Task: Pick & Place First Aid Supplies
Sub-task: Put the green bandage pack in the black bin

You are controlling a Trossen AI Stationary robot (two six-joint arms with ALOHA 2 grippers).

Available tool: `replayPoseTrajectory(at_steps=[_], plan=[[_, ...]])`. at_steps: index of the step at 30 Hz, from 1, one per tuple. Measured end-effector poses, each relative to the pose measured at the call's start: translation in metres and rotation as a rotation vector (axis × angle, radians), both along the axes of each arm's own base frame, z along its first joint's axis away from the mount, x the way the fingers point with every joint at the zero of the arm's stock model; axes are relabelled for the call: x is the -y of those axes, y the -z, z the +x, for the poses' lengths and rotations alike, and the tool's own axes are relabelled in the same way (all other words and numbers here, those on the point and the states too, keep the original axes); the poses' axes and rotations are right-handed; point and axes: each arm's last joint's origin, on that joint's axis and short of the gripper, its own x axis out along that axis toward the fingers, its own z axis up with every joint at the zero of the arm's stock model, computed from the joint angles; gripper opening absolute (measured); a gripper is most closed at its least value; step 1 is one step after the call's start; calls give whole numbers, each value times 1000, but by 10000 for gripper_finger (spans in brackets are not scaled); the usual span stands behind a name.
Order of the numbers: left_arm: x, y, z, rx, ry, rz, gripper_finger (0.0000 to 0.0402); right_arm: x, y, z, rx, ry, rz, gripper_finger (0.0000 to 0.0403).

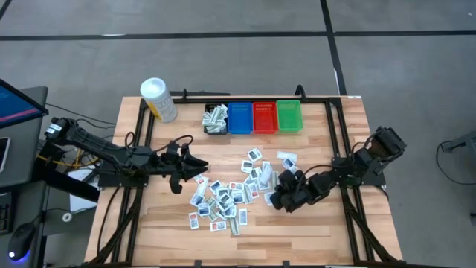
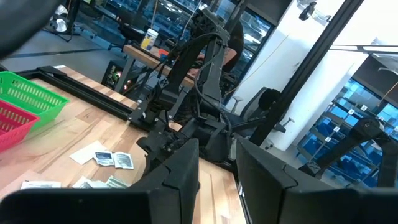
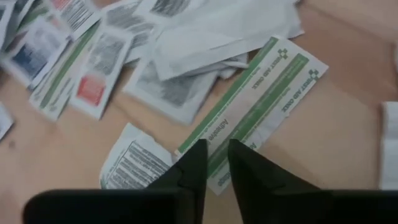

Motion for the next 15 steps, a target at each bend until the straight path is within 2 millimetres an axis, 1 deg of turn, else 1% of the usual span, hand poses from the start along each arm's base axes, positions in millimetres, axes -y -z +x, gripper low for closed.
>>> replayPoseTrajectory(at_steps=[3,9,12,15], plan=[[0,0,0,0,0,0,108,-2,-2,2,-12,-42,-3,93],[0,0,0,0,0,0,108,5,-3,3,-69,-14,26,139],[0,0,0,0,0,0,108,10,-3,0,-103,43,25,148],[0,0,0,0,1,-4,108,14,-3,-2,-126,81,18,145]])
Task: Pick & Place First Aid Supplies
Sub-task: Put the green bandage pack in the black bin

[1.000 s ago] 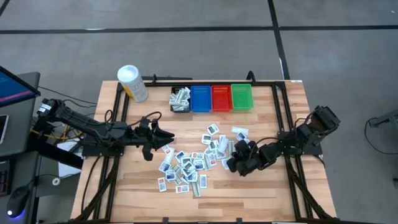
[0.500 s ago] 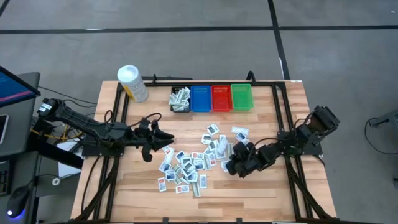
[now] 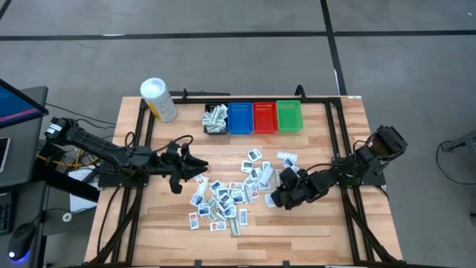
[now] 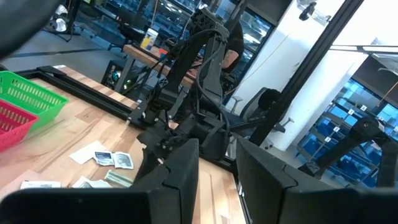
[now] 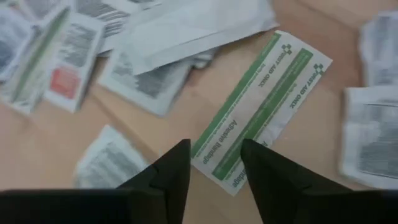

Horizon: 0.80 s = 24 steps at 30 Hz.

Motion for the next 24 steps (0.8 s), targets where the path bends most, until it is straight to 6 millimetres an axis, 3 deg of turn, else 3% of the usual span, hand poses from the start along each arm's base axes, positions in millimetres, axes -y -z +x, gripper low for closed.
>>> replayPoseTrajectory(at_steps=[6,16,24], plan=[[0,0,0,0,0,-4,108,4,0,-1,-35,13,2,123],[0,0,0,-1,0,-4,108,8,-1,-9,-123,49,-24,123],[0,0,0,-1,2,-19,108,10,-10,-15,-289,90,-61,68]])
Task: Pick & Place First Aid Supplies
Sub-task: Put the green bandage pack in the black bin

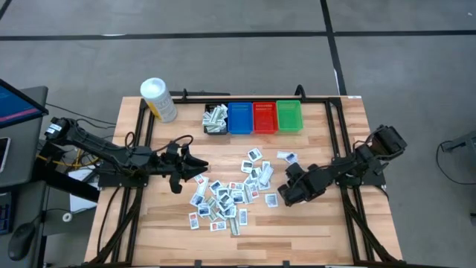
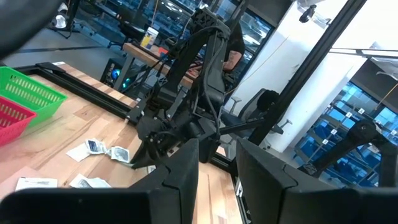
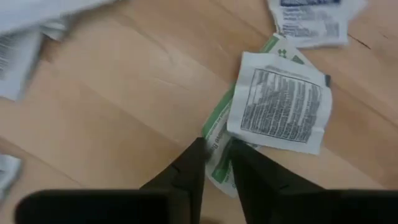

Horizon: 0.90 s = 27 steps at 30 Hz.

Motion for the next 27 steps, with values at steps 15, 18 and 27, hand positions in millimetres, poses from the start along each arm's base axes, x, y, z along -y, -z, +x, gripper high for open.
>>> replayPoseTrajectory(at_steps=[15,18,27], plan=[[0,0,0,0,0,0,108,-18,-36,31,55,-240,118,1],[0,0,0,0,0,0,108,-21,-60,38,142,-304,120,1],[0,-1,0,7,0,-8,108,-19,-114,42,340,-405,28,0]])
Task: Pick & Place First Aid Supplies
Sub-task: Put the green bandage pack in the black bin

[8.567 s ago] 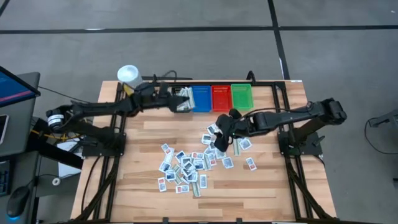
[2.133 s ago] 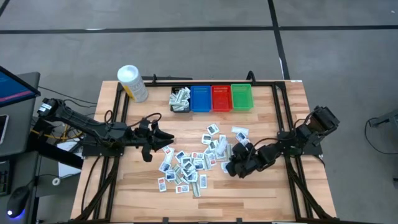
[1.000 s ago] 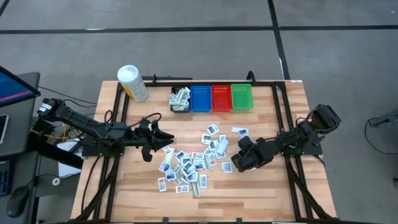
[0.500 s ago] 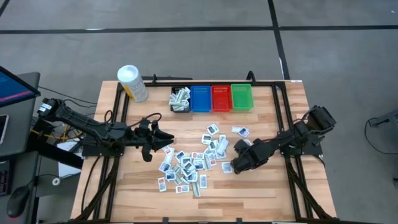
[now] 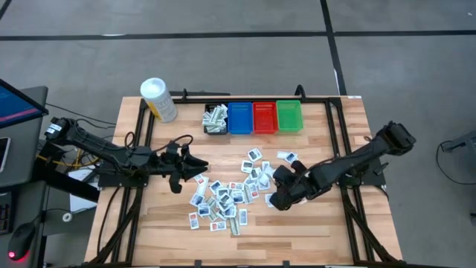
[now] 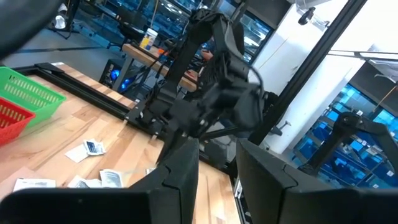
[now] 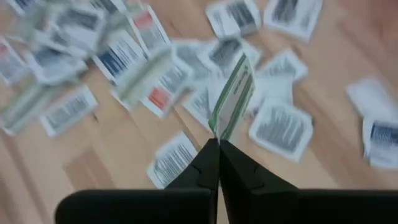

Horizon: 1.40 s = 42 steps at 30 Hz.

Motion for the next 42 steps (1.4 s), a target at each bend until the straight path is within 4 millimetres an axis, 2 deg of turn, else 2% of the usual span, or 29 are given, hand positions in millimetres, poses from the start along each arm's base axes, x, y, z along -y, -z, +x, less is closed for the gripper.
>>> replayPoseTrajectory(at_steps=[9,16,26,30,37,42], plan=[[0,0,0,-1,8,-63,108,3,-35,11,244,-83,3,0],[-4,0,2,-10,133,-163,108,6,-59,32,507,-177,11,0],[-5,0,3,-8,176,-124,109,11,-91,50,841,-312,64,0],[-7,0,4,-2,163,-76,131,14,-99,53,923,-340,92,0],[-11,2,17,53,119,-6,192,17,-102,54,951,-356,130,0],[-9,4,27,123,116,49,209,17,-102,54,950,-357,144,0]])
